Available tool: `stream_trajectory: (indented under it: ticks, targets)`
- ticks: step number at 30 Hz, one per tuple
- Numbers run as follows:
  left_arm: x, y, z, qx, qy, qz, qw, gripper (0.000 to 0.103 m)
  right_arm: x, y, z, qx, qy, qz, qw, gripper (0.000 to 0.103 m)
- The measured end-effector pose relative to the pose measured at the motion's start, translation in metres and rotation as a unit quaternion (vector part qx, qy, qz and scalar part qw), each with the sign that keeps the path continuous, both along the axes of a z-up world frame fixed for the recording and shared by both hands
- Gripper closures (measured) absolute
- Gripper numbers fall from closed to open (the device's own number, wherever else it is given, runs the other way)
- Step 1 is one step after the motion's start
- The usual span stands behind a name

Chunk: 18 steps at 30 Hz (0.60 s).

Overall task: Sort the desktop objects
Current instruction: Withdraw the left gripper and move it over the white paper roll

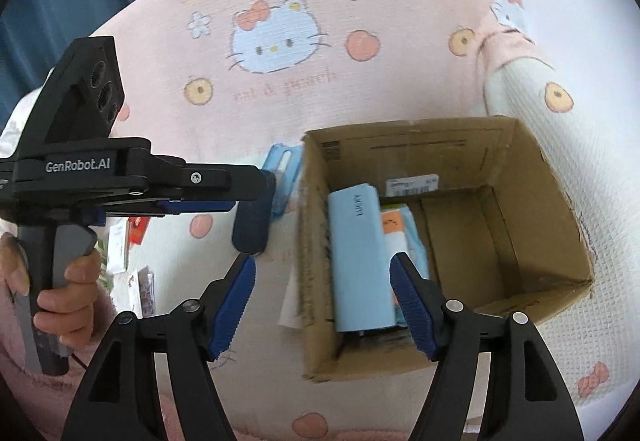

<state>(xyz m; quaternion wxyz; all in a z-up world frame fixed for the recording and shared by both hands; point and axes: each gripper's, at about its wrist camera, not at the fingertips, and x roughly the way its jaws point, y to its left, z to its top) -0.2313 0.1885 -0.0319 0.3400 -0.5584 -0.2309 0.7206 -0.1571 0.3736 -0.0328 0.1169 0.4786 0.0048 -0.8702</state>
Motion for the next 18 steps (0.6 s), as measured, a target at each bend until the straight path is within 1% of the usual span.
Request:
stream_trajectory:
  ticks: [2, 4, 8, 12, 18]
  targets:
    - [0.004, -0.016, -0.005, -0.004, 0.002, 0.008, 1.0, 0.035, 0.005, -0.014, 0.002, 0.014, 0.002, 0.008, 1.0, 0.035]
    - [0.006, -0.03, -0.01, -0.009, 0.004, 0.016, 0.9998, 0.035, 0.009, -0.025, 0.002, 0.016, 0.003, 0.014, 1.0, 0.035]
    - [0.01, -0.061, -0.03, -0.035, 0.003, 0.035, 0.9988, 0.035, 0.018, -0.051, -0.004, 0.015, 0.006, 0.029, 0.999, 0.035]
    - [0.013, -0.085, -0.057, -0.065, -0.016, 0.053, 0.9963, 0.035, 0.026, -0.072, -0.025, 0.004, -0.007, 0.038, 0.999, 0.035]
    - [0.02, -0.102, -0.099, -0.094, -0.052, 0.06, 0.9924, 0.035, 0.033, -0.09, -0.061, 0.005, -0.028, 0.024, 0.999, 0.035]
